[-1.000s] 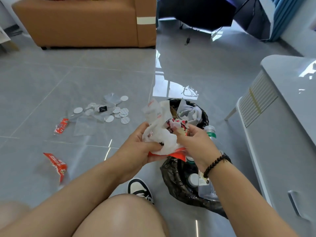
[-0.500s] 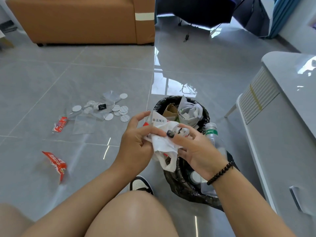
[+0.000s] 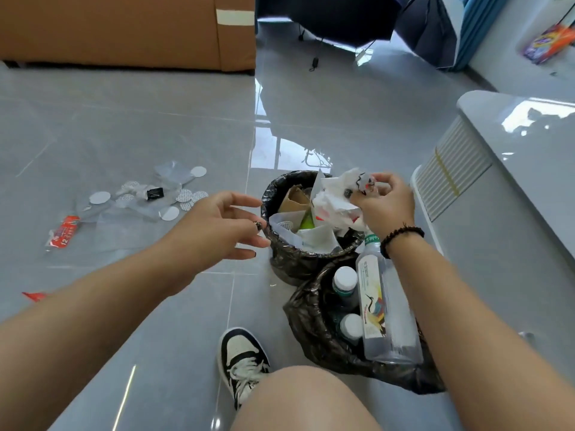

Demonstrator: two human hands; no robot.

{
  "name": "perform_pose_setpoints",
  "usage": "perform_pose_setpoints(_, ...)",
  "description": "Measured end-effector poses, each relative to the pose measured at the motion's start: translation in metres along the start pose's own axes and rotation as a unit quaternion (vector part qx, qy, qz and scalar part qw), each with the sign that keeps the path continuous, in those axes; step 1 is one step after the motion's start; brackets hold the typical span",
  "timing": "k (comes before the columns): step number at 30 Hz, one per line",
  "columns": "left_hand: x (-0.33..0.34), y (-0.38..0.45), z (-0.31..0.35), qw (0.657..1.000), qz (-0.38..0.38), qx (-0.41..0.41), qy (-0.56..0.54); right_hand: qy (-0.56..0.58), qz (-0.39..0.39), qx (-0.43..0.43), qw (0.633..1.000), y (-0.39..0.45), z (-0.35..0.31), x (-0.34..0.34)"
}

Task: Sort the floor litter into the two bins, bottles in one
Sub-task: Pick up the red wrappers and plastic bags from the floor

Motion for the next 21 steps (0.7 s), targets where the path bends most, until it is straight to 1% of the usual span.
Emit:
perform_pose_setpoints(2,-0.008,0.013,-0.005,1.0,-0.004,-0.013,0.014,-0.125,-0.046,-0.083,0.988,0.014,0.0,0.026)
perform_pose_setpoints(4,-0.009,0.027,-0.018,0.999,-0.016,-0.037,0.028,-0.227,-0.101,-0.17,0.953,0.014,0.006,0.061)
perform_pose_setpoints(6,-0.007,0.042,-0.038,0.996,-0.03,-0.074,0.033,-0.308,-0.161,-0.212,0.913,0.011,0.021,0.093)
perform_pose_setpoints(8,-0.004,0.06,-0.058,0.992,-0.04,-0.111,0.036,-0.394,-0.2,-0.216,0.871,0.014,0.039,0.115)
perform_pose_setpoints(10,0.002,0.079,-0.071,0.987,-0.058,-0.13,0.075,-0.459,-0.233,-0.211,0.831,0.02,0.056,0.13)
perform_pose_setpoints(12,0.009,0.1,-0.076,0.983,-0.064,-0.131,0.114,-0.489,-0.277,-0.188,0.806,0.026,0.076,0.139)
perform_pose_setpoints(14,0.02,0.121,-0.081,0.984,-0.043,-0.123,0.124,-0.5,-0.315,-0.172,0.789,0.031,0.094,0.146)
perform_pose_setpoints(16,0.035,0.138,-0.09,0.983,-0.025,-0.124,0.131,-0.519,-0.31,-0.209,0.769,0.038,0.1,0.151)
perform_pose_setpoints(18,0.055,0.151,-0.106,0.98,-0.051,-0.14,0.134,-0.545,-0.283,-0.256,0.747,0.046,0.101,0.16)
perform_pose_setpoints(20,0.07,0.158,-0.123,0.977,-0.078,-0.166,0.105,-0.558,-0.267,-0.261,0.741,0.05,0.105,0.168)
perform_pose_setpoints(21,0.074,0.161,-0.129,0.978,-0.082,-0.172,0.083,-0.558,-0.265,-0.249,0.745,0.051,0.109,0.17)
Point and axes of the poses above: each hand's wrist, its own y-axis towards the middle knuckle, its own x-axis out of the palm, z = x × y, the point moved 6 cm from there along y, towards the middle knuckle, and after that the axes turned 7 degrees about y, right-handed, at the moved point
